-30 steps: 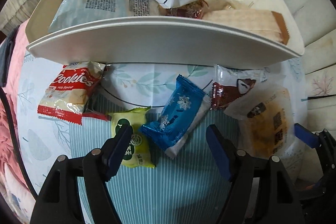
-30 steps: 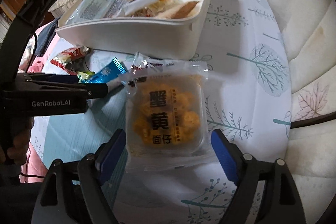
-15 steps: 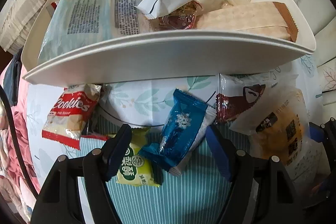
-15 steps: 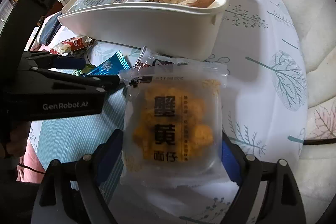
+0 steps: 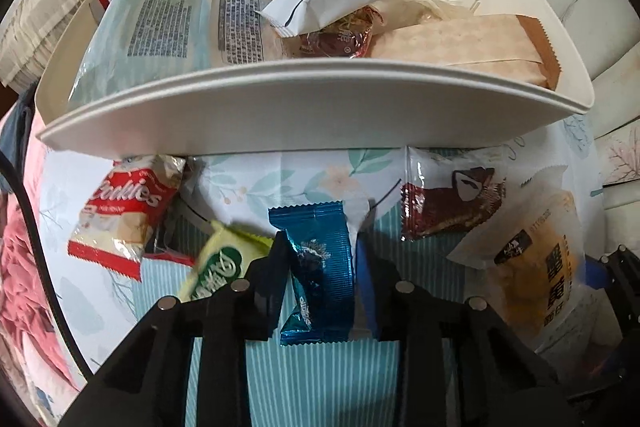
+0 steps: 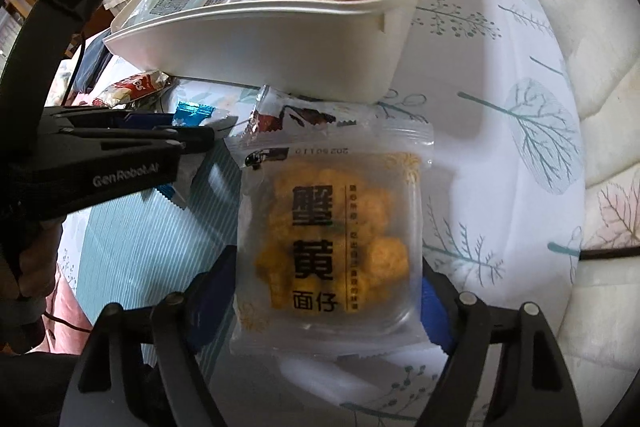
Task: Organize snacks
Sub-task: 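Carry both snacks into the white tray and open both tools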
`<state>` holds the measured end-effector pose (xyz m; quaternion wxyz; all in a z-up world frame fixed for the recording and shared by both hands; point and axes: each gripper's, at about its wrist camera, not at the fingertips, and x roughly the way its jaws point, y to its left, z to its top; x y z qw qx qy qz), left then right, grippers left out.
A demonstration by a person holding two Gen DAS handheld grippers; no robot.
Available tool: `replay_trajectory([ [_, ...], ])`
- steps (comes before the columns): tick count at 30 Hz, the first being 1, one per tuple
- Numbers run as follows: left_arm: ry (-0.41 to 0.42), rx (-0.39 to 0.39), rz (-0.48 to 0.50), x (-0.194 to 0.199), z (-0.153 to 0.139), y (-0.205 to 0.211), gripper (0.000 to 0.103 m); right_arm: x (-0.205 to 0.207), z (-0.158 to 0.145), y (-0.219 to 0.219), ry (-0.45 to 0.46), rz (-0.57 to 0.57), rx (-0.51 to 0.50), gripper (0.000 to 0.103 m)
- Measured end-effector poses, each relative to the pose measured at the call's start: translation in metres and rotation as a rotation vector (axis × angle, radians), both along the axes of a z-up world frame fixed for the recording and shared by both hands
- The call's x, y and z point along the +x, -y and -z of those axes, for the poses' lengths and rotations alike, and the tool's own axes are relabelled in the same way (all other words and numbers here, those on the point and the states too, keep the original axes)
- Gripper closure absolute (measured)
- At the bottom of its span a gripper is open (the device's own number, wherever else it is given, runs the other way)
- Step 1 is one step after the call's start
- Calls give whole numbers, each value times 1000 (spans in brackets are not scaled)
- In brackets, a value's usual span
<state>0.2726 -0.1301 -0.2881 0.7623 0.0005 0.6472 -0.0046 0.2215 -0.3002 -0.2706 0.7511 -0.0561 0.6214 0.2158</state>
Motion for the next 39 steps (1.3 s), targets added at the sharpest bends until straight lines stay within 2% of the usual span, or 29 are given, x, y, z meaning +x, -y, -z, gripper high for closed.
replay_trajectory([
  [9,-7,-127,-41,-17,-9,-6,76,-8,-12,20,-17,84,9,22],
  [19,35,-246,-95,-38,-46,-45,77,-3,-38,33,2,185,34,22],
  [25,7,-267,-139,-39,-77,-81,77,9,-69,30,63,206,30,22],
  [29,-18,-263,-157,-35,-99,-81,76,20,-87,22,109,212,40,22],
  [35,23,-276,-138,-28,-143,-100,76,38,-120,14,192,215,56,22],
  [39,41,-251,-109,-15,-164,-108,76,52,-136,6,231,220,65,22],
])
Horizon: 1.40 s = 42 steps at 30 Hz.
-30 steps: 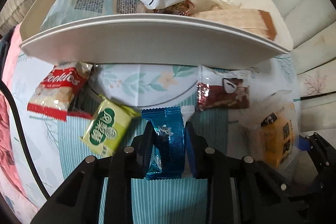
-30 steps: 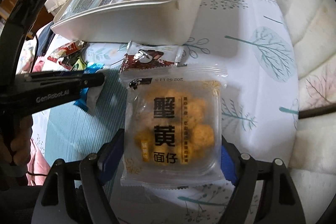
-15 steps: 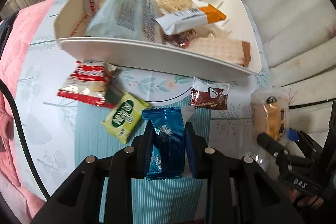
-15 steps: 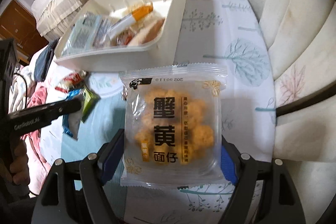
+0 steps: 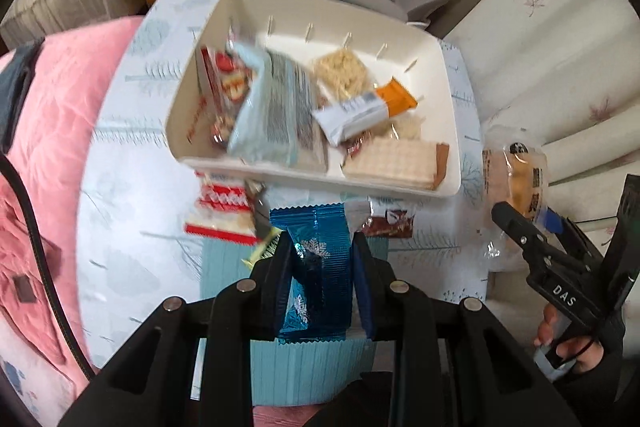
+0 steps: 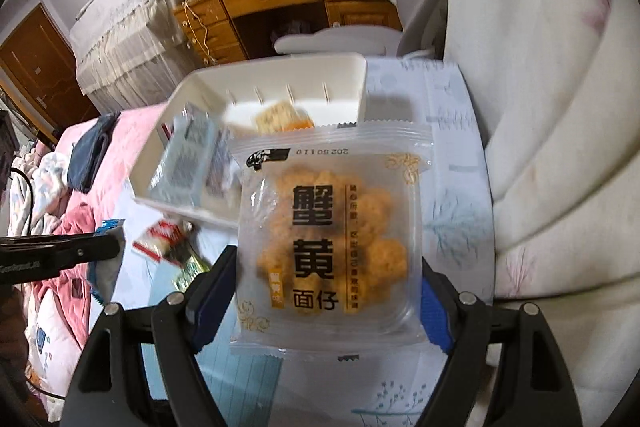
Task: Organize snacks
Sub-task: 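Carry both snacks into the white tray and open both tools, then grasp the red Cookies packet with left tool while right tool grasps the brown chocolate packet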
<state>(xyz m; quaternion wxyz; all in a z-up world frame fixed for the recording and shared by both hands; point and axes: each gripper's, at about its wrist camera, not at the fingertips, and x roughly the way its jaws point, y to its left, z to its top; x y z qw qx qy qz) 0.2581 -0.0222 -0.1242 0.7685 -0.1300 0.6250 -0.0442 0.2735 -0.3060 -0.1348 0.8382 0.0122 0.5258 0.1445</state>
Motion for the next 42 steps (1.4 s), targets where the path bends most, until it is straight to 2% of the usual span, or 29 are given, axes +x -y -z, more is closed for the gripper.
replay_trajectory([
  [5,-13,-17,3,21,-19,-15,76,18,-15,-13,44,6,16,22],
  [12,30,-3,30,55,-34,-26,76,42,-28,-35,83,12,36,21],
  [21,60,-8,73,94,-31,-29,76,65,-25,-59,84,13,49,21],
  [24,71,-36,89,104,-27,-26,76,70,-19,-63,72,30,51,21],
  [26,82,-54,98,110,-24,-24,68,72,-17,-63,72,44,45,21],
  [29,87,-63,108,114,-21,-19,48,75,-17,-57,92,70,60,20],
  [31,84,-67,115,114,-20,-16,46,75,-20,-51,94,88,80,16],
  [33,83,-71,117,112,-20,-14,37,74,-21,-47,98,99,83,15],
  [42,58,-61,82,91,-20,-10,34,57,-17,-29,69,122,87,15],
])
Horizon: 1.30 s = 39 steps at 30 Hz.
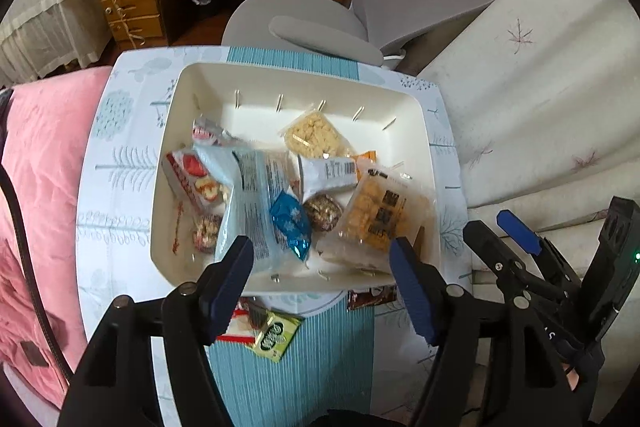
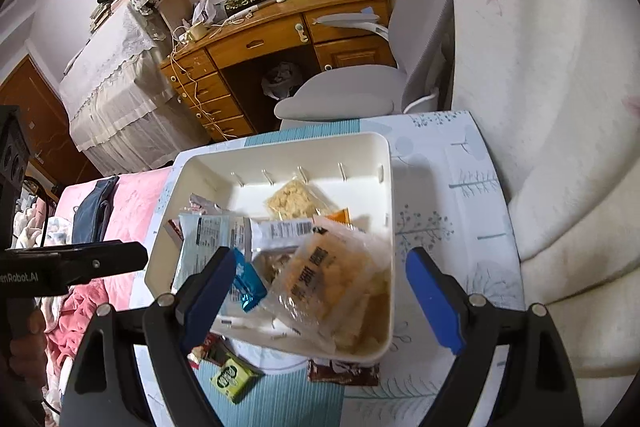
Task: Organize snacks
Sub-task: 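Grasp the red Cookies packet with left tool while right tool grasps the brown chocolate packet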
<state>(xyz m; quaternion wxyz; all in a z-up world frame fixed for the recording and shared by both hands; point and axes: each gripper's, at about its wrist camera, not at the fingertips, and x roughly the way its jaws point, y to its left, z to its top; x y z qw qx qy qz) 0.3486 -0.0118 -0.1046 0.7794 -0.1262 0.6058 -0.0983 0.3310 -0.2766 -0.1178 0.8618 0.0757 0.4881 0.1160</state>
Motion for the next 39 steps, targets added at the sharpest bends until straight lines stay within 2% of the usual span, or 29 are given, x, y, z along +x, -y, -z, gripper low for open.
replay_trajectory([
  [8,-23,23,-32,-32,4,7,32,-28,5,11,-26,-12,23,15],
  [15,-31,38,-88,-60,20,7,25,-54,22,21,-55,16,24,15],
  [25,-58,28,-178,-106,62,-14,25,-87,68,28,-113,72,25,15],
  [29,-45,29,-221,-122,77,-27,18,-99,84,23,-114,68,29,15],
  [32,-37,27,-236,-127,87,-35,18,-106,94,18,-96,62,22,15],
  [35,-31,26,-242,-128,99,-42,14,-112,105,12,-75,53,-7,16],
  [39,-38,18,-242,-122,120,-48,13,-114,123,6,-85,61,-42,15],
])
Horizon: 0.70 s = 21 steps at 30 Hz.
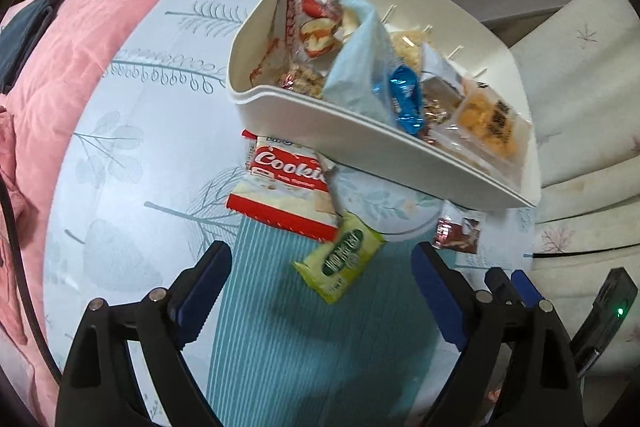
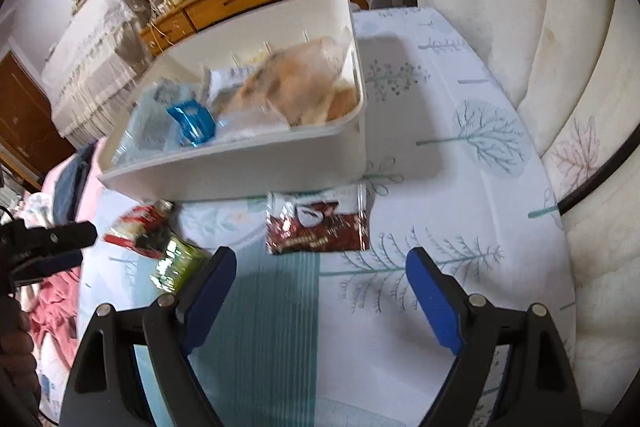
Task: Organize snacks
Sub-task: 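Grasp the red Cookies packet with left tool while right tool grasps the brown chocolate packet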
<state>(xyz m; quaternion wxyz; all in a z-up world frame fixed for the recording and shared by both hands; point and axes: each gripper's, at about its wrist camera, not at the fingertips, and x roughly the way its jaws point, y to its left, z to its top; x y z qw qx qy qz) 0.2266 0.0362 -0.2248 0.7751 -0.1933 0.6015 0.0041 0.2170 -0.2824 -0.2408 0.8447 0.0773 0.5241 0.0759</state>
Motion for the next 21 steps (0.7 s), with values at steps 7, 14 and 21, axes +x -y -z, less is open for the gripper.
replay_trajectory([
  [7,-5,23,11,22,32,-5,13,3,27,-10,15,17,-70,16],
  [14,-7,54,57,43,42,-5,12,12,41,-16,41,30,-93,16],
  [21,-34,112,73,59,54,8,13,25,49,-26,60,28,-111,15],
])
